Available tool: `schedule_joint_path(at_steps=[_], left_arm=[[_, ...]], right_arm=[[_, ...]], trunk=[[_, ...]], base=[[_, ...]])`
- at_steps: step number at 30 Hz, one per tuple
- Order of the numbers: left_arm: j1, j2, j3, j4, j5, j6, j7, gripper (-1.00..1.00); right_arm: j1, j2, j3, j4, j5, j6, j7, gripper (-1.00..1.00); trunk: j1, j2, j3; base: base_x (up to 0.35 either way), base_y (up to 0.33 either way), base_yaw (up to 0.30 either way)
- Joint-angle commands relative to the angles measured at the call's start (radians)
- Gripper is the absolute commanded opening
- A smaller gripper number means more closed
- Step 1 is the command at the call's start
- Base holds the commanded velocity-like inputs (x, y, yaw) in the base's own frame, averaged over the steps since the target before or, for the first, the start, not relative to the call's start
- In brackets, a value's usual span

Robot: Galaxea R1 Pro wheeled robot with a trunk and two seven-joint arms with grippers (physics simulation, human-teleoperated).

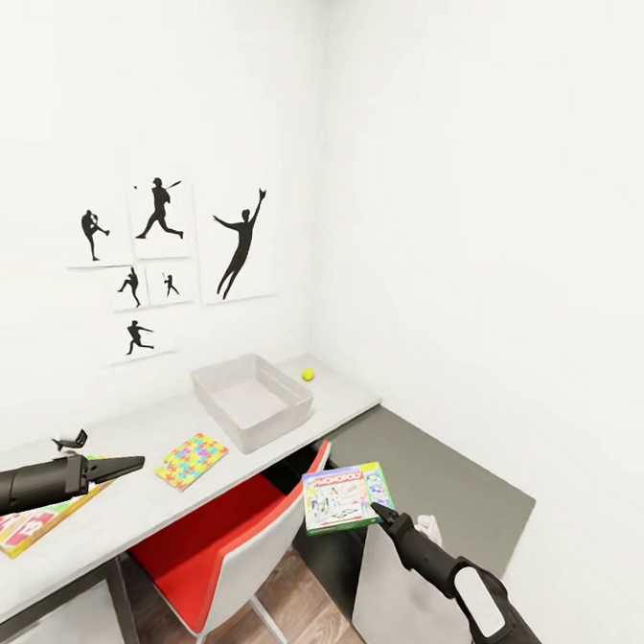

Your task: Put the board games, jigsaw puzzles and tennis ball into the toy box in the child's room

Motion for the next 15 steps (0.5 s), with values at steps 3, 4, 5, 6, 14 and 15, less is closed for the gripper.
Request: schedule_joint_path(at_steps=[3, 4, 5, 6, 14, 15], left_arm=[[0.000, 0.000, 0.000, 0.000, -0.002, 0.011, -0.004, 1.00], [0.000, 0.000, 0.000, 0.000, -0.002, 0.011, -0.004, 1.00], [0.000, 0.000, 0.000, 0.000, -0.002, 0.011, -0.004, 1.00], [0.000, 0.000, 0.000, 0.000, -0.001, 0.011, -0.004, 1.00], [0.000, 0.000, 0.000, 0.000, -0.002, 0.011, -0.004, 1.00], [0.000, 0.000, 0.000, 0.000, -0.002, 0.011, -0.004, 1.00]], right_arm=[[0.000, 0.000, -0.004, 0.000, -0.005, 0.008, 0.001, -1.00], [0.000, 0.000, -0.004, 0.000, -0.005, 0.008, 0.001, -1.00], [0.000, 0.000, -0.004, 0.000, -0.005, 0.008, 0.001, -1.00], [0.000, 0.000, -0.004, 0.000, -0.005, 0.008, 0.001, -1.00], [0.000, 0.001, -0.004, -0.001, -0.005, 0.008, 0.001, -1.00], [0.000, 0.001, -0.004, -0.001, -0.005, 0.008, 0.001, -1.00]], trunk=[[0.000, -0.001, 0.000], [0.000, -0.001, 0.000], [0.000, -0.001, 0.000], [0.000, -0.001, 0.000], [0.000, -0.001, 0.000], [0.000, -0.001, 0.000]], base=[[0.138, 0.000, 0.000], [0.178, 0.000, 0.000], [0.178, 0.000, 0.000], [0.170, 0.000, 0.000], [0.149, 0.000, 0.000], [0.193, 0.000, 0.000]])
